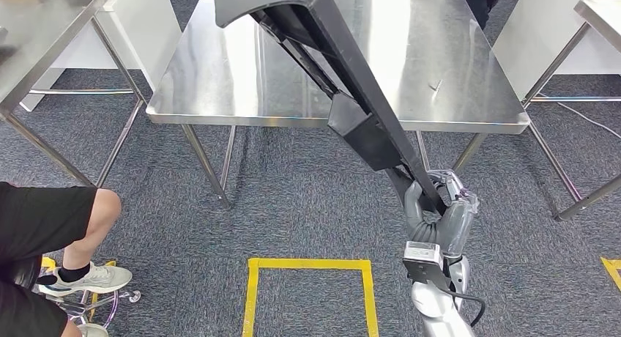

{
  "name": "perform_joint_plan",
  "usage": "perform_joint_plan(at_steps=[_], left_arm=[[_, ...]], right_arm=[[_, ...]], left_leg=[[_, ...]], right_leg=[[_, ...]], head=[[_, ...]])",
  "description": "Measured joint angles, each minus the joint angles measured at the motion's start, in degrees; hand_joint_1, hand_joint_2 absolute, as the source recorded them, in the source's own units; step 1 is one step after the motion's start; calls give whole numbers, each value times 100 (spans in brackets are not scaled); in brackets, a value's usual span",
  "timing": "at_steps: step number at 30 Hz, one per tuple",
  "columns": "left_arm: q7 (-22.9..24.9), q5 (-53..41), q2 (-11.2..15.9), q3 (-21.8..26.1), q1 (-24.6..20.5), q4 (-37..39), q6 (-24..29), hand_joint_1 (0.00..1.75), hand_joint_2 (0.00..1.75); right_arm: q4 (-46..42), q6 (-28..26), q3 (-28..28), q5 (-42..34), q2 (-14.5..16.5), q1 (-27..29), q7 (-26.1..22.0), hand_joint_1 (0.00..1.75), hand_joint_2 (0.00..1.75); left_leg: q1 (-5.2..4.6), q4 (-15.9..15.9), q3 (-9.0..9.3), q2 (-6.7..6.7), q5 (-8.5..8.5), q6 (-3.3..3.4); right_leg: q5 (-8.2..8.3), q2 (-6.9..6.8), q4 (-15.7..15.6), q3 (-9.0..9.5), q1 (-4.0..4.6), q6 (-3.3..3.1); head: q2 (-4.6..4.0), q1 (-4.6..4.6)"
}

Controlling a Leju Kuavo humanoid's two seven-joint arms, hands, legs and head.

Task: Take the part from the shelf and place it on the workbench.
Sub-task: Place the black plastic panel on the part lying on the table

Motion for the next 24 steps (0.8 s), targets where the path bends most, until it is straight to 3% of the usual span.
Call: perform_joint_plan(at_steps=[18,24], left_arm=[[2,-32,0,-2,0,0,38,0,175],[-34,-32,-1,-2,-3,0,144,0,175]], right_arm=[[-1,0,0,-2,-25,28,0,175,175],[-1,0,-3,-122,-29,50,-56,175,175]], left_leg=[[0,0,0,0,0,0],[-20,35,-11,-1,-22,41]], right_leg=[[0,0,0,0,0,0],[10,2,-12,4,-42,34]], head=[[0,0],[0,0]])
